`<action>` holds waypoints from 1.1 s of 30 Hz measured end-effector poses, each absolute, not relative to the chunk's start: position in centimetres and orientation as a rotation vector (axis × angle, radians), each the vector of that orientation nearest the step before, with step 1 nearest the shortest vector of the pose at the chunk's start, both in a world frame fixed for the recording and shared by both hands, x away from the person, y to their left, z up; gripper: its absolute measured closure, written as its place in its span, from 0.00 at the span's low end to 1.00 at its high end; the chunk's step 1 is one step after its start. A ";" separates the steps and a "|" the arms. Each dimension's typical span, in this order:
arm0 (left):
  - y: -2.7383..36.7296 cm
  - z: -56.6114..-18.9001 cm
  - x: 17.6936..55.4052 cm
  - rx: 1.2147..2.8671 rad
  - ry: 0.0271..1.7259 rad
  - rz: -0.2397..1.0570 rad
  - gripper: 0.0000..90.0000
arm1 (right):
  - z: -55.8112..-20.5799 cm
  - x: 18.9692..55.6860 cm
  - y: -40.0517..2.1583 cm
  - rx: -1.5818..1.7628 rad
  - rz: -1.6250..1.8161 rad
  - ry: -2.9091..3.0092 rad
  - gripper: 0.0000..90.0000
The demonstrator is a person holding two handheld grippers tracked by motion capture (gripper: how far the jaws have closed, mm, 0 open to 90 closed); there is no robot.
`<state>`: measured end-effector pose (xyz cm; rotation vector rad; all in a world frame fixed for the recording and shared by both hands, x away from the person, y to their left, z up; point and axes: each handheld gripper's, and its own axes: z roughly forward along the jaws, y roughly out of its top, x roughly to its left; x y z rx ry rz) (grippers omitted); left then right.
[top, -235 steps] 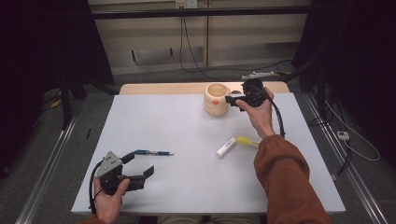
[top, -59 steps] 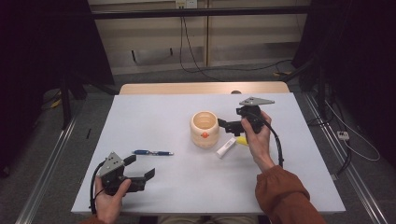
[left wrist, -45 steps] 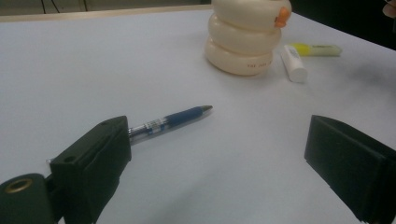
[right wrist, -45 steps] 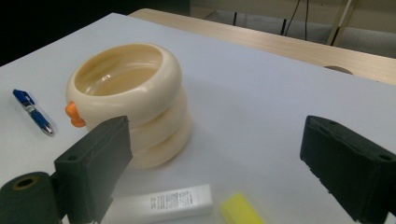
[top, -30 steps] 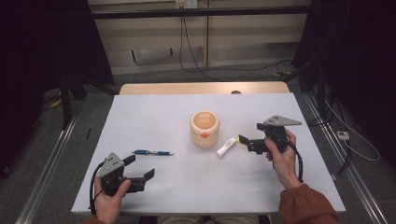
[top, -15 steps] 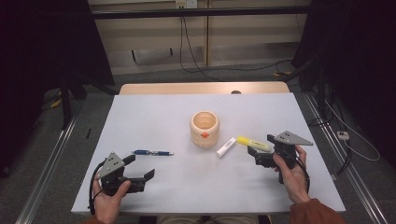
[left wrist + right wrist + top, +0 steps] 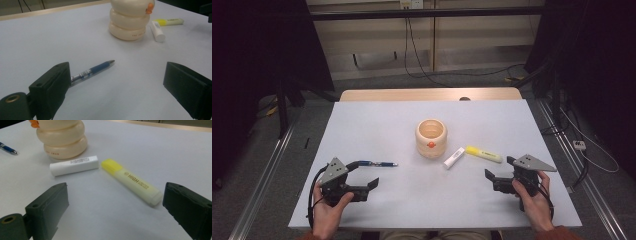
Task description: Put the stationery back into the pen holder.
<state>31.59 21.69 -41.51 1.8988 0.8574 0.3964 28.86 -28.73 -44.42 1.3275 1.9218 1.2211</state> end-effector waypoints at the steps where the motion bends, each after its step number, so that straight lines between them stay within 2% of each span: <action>1: 21.7 -41.3 31.8 1.903 0.857 0.402 0.08 | -44.4 28.7 -28.8 1.328 1.214 1.926 0.07; 8: 22.2 -40.4 32.8 1.903 0.878 0.388 0.12 | -45.0 27.6 -29.3 1.339 1.222 1.917 0.07; 13: 22.8 -39.4 34.0 1.911 0.919 0.411 0.23 | -45.1 27.6 -29.4 1.332 1.236 1.922 0.07; 17: 23.1 -38.9 35.5 1.925 0.933 0.388 0.40 | -45.1 27.7 -29.5 1.341 1.246 1.918 0.07; 22: 22.8 -39.1 37.3 1.957 0.976 0.356 0.55 | -45.1 27.7 -29.3 1.326 1.226 1.925 0.07; 26: 22.1 -39.1 38.0 2.009 0.960 0.369 0.73 | -45.2 28.0 -29.3 1.336 1.226 1.927 0.07; 28: 22.1 -39.1 38.5 2.026 0.961 0.368 0.87 | -45.2 27.9 -29.3 1.329 1.232 1.933 0.06; 29: 22.1 -39.2 38.8 2.032 0.964 0.367 0.87 | -45.2 27.9 -29.3 1.329 1.232 1.933 0.06; 33: 22.2 -39.5 40.4 2.061 1.003 0.347 1.00 | -45.2 27.9 -29.4 1.333 1.232 1.928 0.06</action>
